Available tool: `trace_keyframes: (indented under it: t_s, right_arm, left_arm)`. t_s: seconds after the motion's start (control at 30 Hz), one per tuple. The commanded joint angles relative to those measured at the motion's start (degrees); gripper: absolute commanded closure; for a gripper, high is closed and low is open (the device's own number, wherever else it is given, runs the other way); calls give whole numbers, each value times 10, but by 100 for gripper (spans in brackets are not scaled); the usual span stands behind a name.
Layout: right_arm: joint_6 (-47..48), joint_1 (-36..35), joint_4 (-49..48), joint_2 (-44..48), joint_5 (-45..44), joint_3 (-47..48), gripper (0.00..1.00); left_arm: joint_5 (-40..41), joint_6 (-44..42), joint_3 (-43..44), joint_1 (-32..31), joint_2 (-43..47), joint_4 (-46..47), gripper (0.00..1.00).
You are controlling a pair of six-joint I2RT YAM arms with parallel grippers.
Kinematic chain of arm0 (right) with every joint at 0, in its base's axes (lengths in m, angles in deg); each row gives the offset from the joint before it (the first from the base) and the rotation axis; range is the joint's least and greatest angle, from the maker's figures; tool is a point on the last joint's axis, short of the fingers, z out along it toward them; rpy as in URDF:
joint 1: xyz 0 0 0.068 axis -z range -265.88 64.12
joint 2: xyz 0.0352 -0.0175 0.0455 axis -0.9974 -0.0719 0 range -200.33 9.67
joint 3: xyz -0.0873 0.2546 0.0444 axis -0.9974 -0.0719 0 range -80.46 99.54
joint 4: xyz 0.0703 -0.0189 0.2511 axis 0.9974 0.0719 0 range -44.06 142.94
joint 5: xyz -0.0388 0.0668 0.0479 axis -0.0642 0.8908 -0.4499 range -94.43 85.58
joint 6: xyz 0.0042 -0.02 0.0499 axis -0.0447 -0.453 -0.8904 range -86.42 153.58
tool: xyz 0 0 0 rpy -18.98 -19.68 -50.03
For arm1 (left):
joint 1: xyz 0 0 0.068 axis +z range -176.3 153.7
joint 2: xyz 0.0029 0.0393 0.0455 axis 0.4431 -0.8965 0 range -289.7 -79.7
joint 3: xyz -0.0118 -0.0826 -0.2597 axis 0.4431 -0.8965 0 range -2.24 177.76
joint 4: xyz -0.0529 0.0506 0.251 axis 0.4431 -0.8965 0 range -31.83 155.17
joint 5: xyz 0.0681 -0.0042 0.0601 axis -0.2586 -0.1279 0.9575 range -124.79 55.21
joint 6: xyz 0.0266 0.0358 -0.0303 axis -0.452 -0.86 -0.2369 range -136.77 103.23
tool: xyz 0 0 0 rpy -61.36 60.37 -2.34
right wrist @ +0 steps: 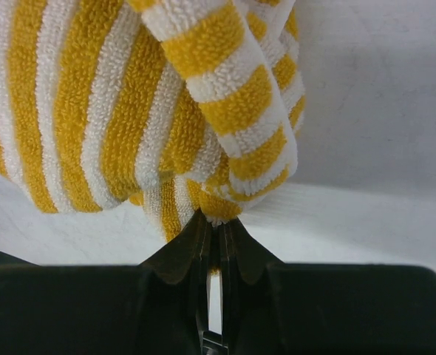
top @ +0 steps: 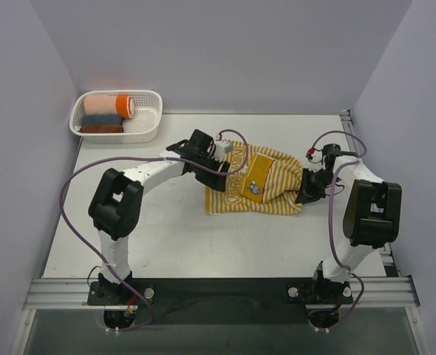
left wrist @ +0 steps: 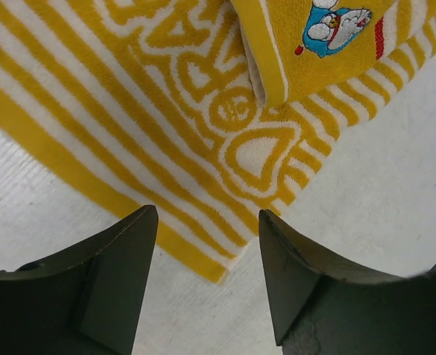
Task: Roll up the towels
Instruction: Flatten the towel
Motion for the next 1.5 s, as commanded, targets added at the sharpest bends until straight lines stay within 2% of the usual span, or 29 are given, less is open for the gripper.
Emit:
trace_keyframes:
  t_s: [0.0, 0.13, 0.27, 0.37, 0.4, 0.53, 0.63, 0.77, 0.9, 1.03, 1.1, 1.23, 1.47]
  right_arm:
    - [-2, -1, 16, -2, -12, -2, 100]
    - [15, -4, 19, -22, -36, 6, 100]
    - [22, -25, 20, -47, -67, 27, 100]
    - [30, -40, 37, -58, -76, 49, 89]
    - [35, -42, 51, -52, -78, 58, 76]
    - [57, -42, 78, -9, -92, 100, 51]
    - [66, -54, 88, 25, -86, 126, 44]
    - [65, -117, 93, 44, -84, 180, 44]
    - [43, -224, 89, 22, -70, 230, 49]
    - [6, -300, 69, -28, -63, 266, 50]
    - [2, -327, 51, -59, -67, 276, 49]
    - [-15, -385, 34, -106, -96, 297, 46]
    - [-27, -424, 23, -186, -138, 330, 46]
  left_arm:
    - [16, -1, 43, -11, -31, 25, 34]
    - [20, -9, 50, -17, -58, 26, 44]
    - [21, -23, 23, -4, -61, -13, 67]
    - [29, -67, -20, 7, -44, -51, 73]
    - [30, -73, -47, 10, -38, -62, 75]
    - [24, -83, -119, 40, 7, -77, 75]
    - [14, -86, -147, 69, 43, -90, 75]
    - [5, -95, -178, 105, 93, -120, 75]
    - [-48, -98, -186, 150, 124, -149, 72]
    - [-143, -89, -169, 207, 145, -157, 51]
    - [-173, -71, -153, 220, 140, -153, 46]
    - [-229, -30, -134, 224, 117, -116, 43]
    - [-228, 84, -117, 217, 51, -20, 46]
